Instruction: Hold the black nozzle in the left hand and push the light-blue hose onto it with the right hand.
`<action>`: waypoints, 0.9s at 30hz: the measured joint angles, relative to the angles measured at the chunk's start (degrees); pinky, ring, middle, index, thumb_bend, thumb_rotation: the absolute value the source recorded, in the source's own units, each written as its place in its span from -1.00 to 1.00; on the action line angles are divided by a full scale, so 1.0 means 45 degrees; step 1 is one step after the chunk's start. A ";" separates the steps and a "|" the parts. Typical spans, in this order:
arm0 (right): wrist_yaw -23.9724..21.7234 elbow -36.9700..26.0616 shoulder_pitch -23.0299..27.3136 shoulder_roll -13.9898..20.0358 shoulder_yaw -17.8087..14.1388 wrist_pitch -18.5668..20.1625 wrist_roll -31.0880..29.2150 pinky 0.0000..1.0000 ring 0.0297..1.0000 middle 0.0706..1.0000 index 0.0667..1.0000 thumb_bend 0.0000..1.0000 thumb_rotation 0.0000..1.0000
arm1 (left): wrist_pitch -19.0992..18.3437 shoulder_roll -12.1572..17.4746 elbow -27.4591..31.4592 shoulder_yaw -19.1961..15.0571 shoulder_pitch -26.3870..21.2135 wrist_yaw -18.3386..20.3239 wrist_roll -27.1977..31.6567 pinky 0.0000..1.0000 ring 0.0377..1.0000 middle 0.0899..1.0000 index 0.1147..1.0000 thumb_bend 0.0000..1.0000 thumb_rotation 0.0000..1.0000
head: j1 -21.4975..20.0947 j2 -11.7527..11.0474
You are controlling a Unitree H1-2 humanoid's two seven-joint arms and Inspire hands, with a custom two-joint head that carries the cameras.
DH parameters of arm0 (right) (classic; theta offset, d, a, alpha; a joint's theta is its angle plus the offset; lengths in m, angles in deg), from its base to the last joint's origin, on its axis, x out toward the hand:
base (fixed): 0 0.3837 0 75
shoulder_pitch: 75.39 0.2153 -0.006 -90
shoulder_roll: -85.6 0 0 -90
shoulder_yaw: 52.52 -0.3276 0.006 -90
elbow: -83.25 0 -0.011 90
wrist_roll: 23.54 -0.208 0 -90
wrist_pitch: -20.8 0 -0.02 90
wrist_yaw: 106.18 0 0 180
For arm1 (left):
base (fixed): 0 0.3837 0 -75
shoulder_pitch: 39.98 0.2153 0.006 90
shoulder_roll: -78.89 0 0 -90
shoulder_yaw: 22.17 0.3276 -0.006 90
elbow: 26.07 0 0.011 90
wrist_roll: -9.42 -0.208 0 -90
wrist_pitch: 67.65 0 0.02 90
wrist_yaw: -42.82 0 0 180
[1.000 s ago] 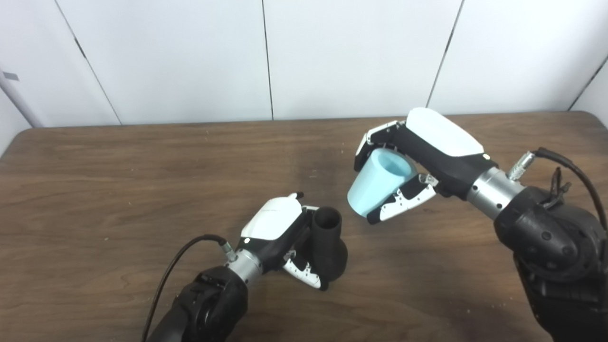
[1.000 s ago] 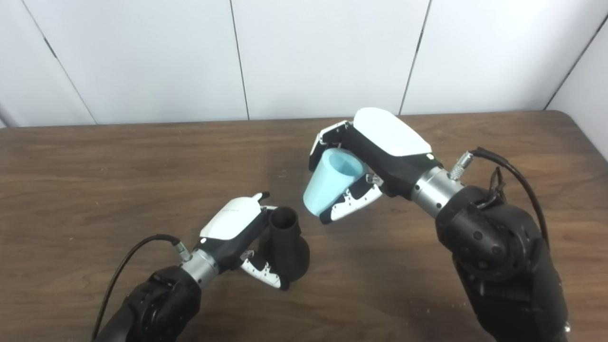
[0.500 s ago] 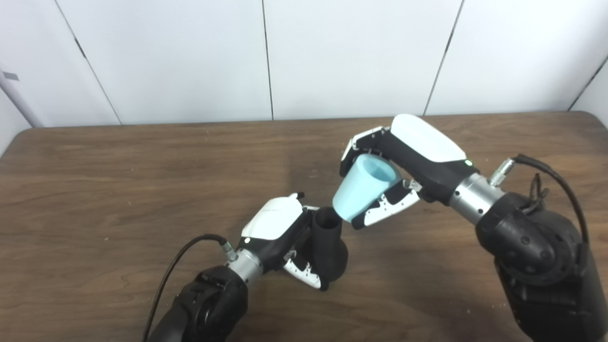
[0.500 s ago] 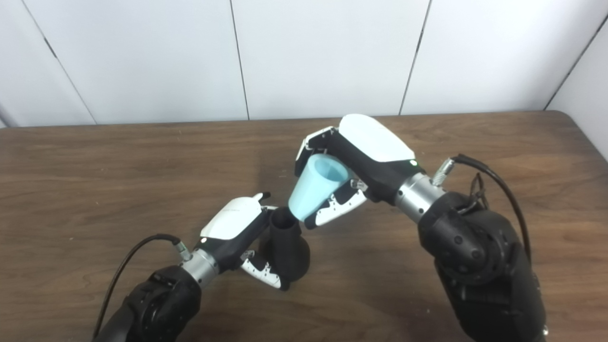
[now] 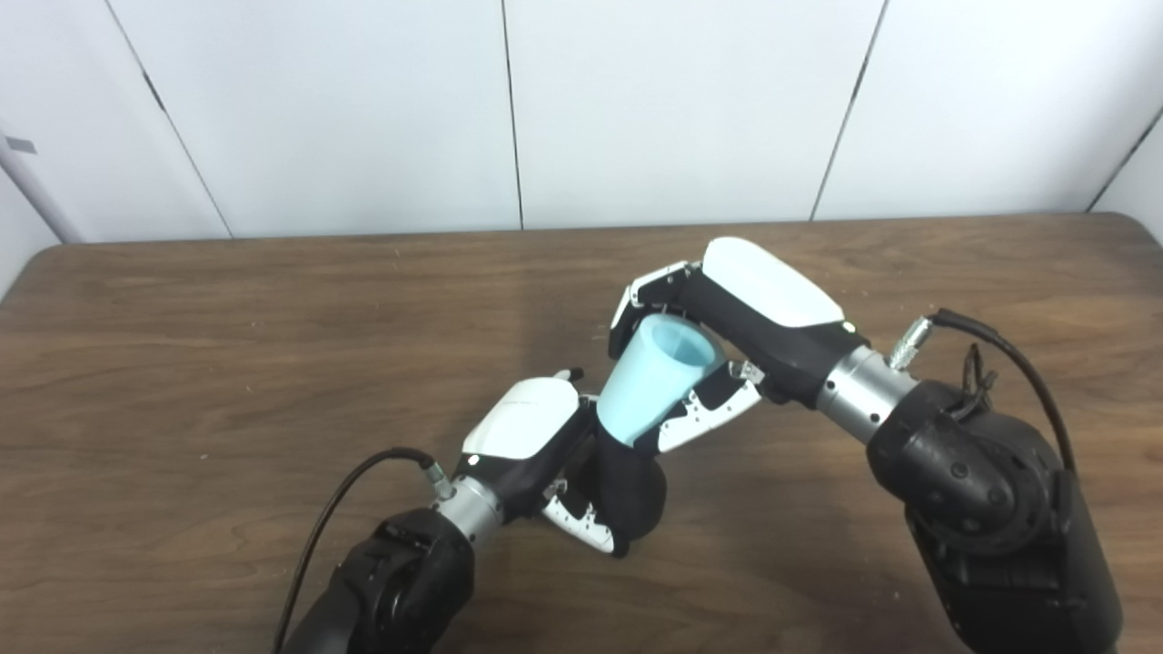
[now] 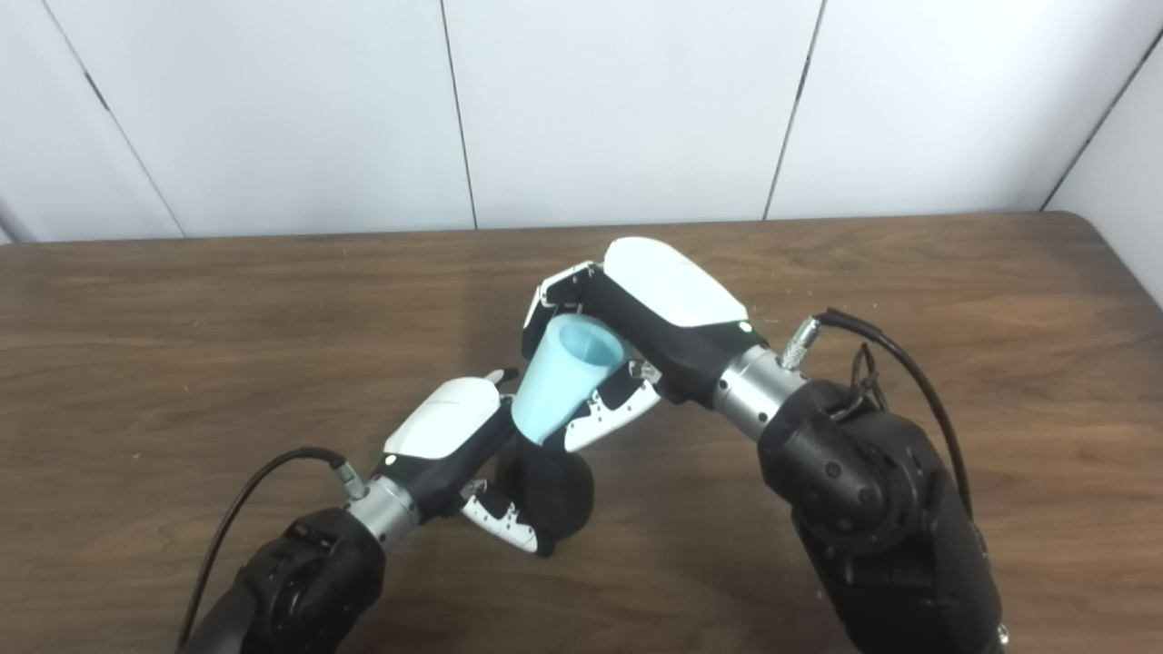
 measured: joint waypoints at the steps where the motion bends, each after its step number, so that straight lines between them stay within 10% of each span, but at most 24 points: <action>1: 0.0002 -0.0001 0.0001 -0.0015 0.0064 0.0001 0.0070 -0.28 -0.21 -0.10 -0.10 0.00 -1.00 | 0.0002 0.0000 0.0000 0.0000 0.0000 0.0002 0.0000 1.00 0.28 -0.07 -0.20 0.04 -1.00 | -0.0019 0.0000; 27: -0.0365 0.0721 0.0289 -0.0165 0.1301 -0.1158 0.1099 -0.39 -0.17 -0.07 -0.10 0.00 -1.00 | -0.0010 0.0046 0.0115 -0.0001 -0.0026 0.0181 -0.0015 1.00 0.27 -0.07 -0.20 0.04 -1.00 | -0.0039 0.0176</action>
